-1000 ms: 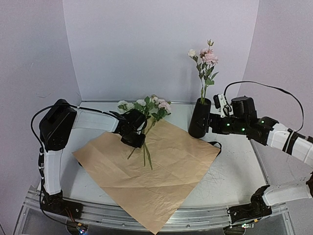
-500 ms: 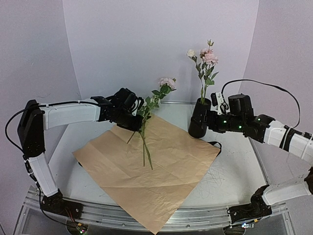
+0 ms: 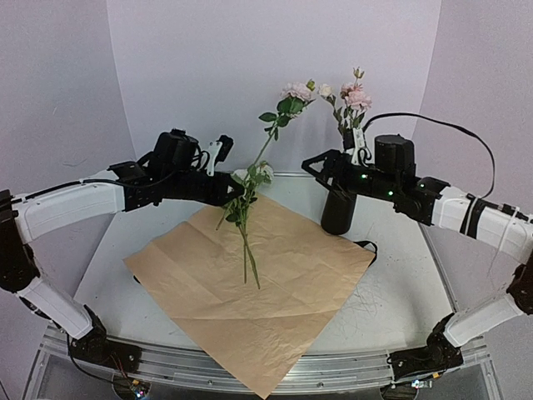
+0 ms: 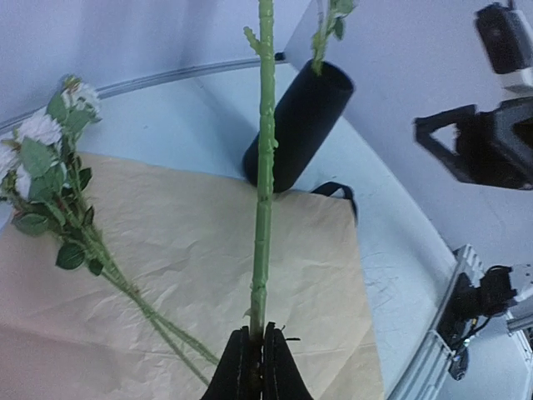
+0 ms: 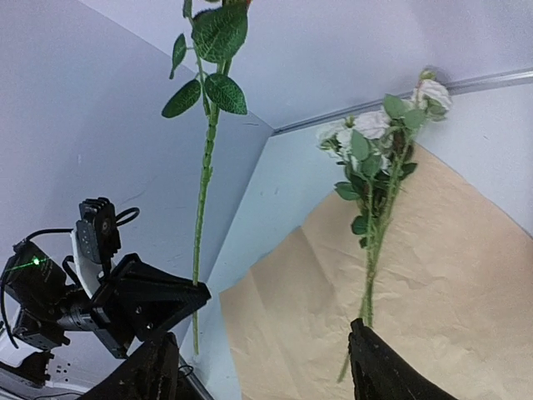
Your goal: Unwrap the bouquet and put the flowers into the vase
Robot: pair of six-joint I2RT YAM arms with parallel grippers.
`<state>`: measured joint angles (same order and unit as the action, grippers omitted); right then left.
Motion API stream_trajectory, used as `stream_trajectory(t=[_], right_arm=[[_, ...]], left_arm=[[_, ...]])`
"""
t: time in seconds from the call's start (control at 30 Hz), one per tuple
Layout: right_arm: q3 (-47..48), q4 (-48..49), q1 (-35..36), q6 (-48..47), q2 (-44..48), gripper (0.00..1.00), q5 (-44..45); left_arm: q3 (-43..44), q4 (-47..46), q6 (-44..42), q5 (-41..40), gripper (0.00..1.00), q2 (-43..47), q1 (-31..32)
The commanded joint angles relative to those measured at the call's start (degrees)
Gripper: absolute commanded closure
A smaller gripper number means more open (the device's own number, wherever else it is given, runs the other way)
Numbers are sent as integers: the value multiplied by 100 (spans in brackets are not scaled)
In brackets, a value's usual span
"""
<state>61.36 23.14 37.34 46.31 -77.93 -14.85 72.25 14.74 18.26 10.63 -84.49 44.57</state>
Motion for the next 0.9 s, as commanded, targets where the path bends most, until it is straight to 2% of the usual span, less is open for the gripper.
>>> stream_trajectory(t=[0.0,0.17,0.37,0.87], right_arm=[[482,1111,325,230,-249,35,-156],[805,1494,564,-42,-408,44,-248],[880,1801,688,-119,-377,47,-47],[1628,1409,687,-419,-623,49,659]], left_arm=[[-313,-1305,298,937,99,502,-3],[-716,-2067,574,1234,97,874,-1],[-694,-2122,687,1468,96,872,-1],[-695,-2263,832,2073,95,874,-1]])
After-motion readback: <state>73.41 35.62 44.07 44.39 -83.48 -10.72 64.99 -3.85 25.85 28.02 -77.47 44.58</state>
